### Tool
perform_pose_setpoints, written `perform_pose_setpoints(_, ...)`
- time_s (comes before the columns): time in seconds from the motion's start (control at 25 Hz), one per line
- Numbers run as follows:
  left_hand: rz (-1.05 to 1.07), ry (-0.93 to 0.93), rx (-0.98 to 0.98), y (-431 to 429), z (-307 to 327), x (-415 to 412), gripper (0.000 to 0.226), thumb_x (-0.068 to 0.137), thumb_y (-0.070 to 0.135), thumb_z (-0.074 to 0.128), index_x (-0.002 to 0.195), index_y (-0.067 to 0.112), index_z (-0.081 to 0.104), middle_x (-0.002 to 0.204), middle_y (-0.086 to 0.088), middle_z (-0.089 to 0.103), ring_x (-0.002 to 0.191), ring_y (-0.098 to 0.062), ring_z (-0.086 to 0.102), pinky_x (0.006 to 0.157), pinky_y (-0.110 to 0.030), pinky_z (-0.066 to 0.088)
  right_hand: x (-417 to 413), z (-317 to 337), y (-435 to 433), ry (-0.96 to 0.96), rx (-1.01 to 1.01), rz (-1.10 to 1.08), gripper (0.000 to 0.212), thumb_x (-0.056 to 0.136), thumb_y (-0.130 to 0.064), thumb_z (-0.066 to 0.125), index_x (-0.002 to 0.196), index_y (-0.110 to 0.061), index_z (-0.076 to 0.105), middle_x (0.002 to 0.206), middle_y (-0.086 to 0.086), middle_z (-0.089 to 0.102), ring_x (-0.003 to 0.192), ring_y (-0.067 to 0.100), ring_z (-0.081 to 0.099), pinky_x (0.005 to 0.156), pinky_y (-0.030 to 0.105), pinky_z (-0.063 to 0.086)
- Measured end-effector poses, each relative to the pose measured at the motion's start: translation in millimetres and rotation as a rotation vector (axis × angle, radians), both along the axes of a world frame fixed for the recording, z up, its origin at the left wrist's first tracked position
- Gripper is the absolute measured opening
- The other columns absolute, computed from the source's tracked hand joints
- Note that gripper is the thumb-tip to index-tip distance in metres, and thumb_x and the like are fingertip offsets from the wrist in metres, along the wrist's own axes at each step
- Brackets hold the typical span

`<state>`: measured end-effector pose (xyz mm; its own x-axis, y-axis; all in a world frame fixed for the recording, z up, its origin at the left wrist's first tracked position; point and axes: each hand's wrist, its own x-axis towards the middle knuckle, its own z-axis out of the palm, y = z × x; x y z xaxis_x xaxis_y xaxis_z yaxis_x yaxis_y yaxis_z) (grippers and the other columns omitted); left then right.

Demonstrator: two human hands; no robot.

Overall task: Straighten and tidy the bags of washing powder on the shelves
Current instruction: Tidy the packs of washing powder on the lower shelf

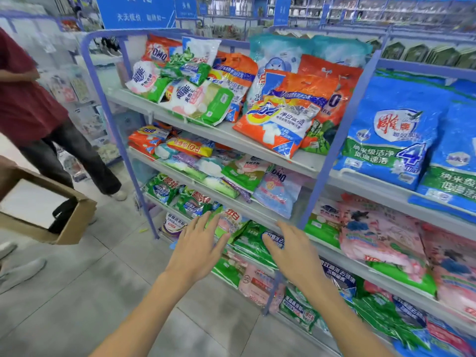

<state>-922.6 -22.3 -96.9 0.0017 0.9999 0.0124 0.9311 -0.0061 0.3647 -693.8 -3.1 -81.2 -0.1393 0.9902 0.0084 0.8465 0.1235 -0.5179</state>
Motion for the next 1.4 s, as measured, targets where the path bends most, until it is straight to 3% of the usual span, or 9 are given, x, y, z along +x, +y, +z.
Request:
perform_pose_setpoints(0.44, -0.008, -0.006, -0.107, 135.4, -38.4, -55.3, 0.068, 0.105, 0.057, 0.030, 0.161, 0.021, 0.024, 0.169, -0.004, 0.020, 0.155, -0.027, 0.018, 0.125, -0.045, 0.020, -56.3, -55.1, 154.0, 0.211, -0.182, -0.139, 0.076, 0.099, -0.058, 0.049, 0.159, -0.019, 0.023, 0.163, 0.006, 0.032, 0.147, 0.028, 0.036, 0.115, 0.048, 0.036)
perform_pose_setpoints(0.6, -0.053, -0.054, -0.131, 183.8, -63.6, -65.3, 0.067, 0.105, 0.055, 0.034, 0.161, 0.018, 0.025, 0.167, -0.005, 0.024, 0.154, -0.026, 0.021, 0.124, -0.044, 0.022, -59.7, -87.2, 202.8, 0.345, -0.230, -0.291, 0.065, 0.096, -0.057, 0.054, 0.145, -0.017, 0.040, 0.143, 0.010, 0.054, 0.127, 0.032, 0.056, 0.097, 0.038, 0.043)
perform_pose_setpoints(0.76, -0.093, -0.282, -0.073, 253.2, -84.8, -68.8, 0.065, 0.105, 0.050, 0.041, 0.161, 0.020, 0.025, 0.164, -0.004, 0.033, 0.149, -0.025, 0.032, 0.119, -0.041, 0.031, -77.4, -104.6, 258.7, 0.596, -0.263, -0.454, 0.064, 0.097, -0.049, 0.058, 0.147, -0.015, 0.039, 0.141, 0.004, 0.055, 0.121, 0.021, 0.054, 0.093, 0.032, 0.038)
perform_pose_setpoints(0.88, -0.023, -0.509, -0.004, 303.7, -92.4, -58.2, 0.063, 0.104, 0.049, 0.048, 0.156, 0.016, 0.036, 0.154, -0.006, 0.046, 0.139, -0.024, 0.044, 0.116, -0.044, 0.036, -91.3, -117.6, 295.7, 0.718, -0.201, -0.502, 0.045, 0.097, -0.050, 0.058, 0.130, -0.021, 0.051, 0.127, -0.001, 0.062, 0.109, 0.017, 0.058, 0.094, 0.036, 0.043)
perform_pose_setpoints(1.0, 0.182, -0.773, 0.039, 341.7, -107.0, -49.9, 0.045, 0.095, 0.053, 0.062, 0.125, 0.019, 0.056, 0.124, -0.005, 0.061, 0.113, -0.028, 0.061, 0.103, -0.049, 0.047, -106.4, -134.5, 315.5, 0.871, -0.188, -0.524, 0.025, 0.100, -0.042, 0.058, 0.118, -0.025, 0.054, 0.110, -0.010, 0.062, 0.098, 0.006, 0.059, 0.086, 0.026, 0.045)
perform_pose_setpoints(1.08, 0.285, -0.982, 0.018, 355.3, -114.0, -45.7, 0.036, 0.089, 0.047, 0.073, 0.107, 0.026, 0.051, 0.113, -0.006, 0.063, 0.097, -0.031, 0.068, 0.092, -0.050, 0.055, -112.2, -147.3, 323.4, 0.961, -0.108, -0.563, 0.023, 0.099, -0.030, 0.064, 0.120, -0.021, 0.060, 0.107, -0.010, 0.065, 0.099, 0.004, 0.060, 0.073, 0.017, 0.040)
perform_pose_setpoints(1.24, 0.348, -1.210, -0.163, 356.3, -117.9, -46.9, 0.033, 0.090, 0.011, 0.075, 0.111, 0.012, 0.050, 0.105, -0.004, 0.060, 0.067, -0.019, 0.067, 0.061, -0.020, 0.057, -108.1, -157.0, 320.6, 1.177, -0.194, -0.607, 0.037, 0.085, -0.014, 0.078, 0.120, -0.020, 0.067, 0.116, -0.008, 0.072, 0.107, 0.006, 0.061, 0.099, 0.032, 0.039)
perform_pose_setpoints(1.32, 0.299, -1.197, -0.360, 350.1, -112.5, -57.9, 0.019, 0.087, 0.004, 0.072, 0.101, 0.005, 0.060, 0.097, -0.008, 0.066, 0.060, -0.018, 0.061, 0.056, -0.022, 0.057, -100.2, -159.2, 308.1, 1.277, -0.299, -0.590, 0.046, 0.071, -0.008, 0.083, 0.114, -0.016, 0.070, 0.115, -0.001, 0.076, 0.117, 0.022, 0.065, 0.110, 0.048, 0.039)
perform_pose_setpoints(1.4, 0.188, -1.193, -0.623, 344.2, -106.5, -69.5, 0.012, 0.083, 0.009, 0.071, 0.095, 0.008, 0.067, 0.094, -0.008, 0.072, 0.066, -0.021, 0.066, 0.061, -0.028, 0.057, -92.6, -160.9, 287.8, 1.421, -0.429, -0.553, 0.043, 0.064, -0.001, 0.076, 0.107, -0.003, 0.072, 0.109, 0.012, 0.077, 0.110, 0.035, 0.070, 0.104, 0.051, 0.049)
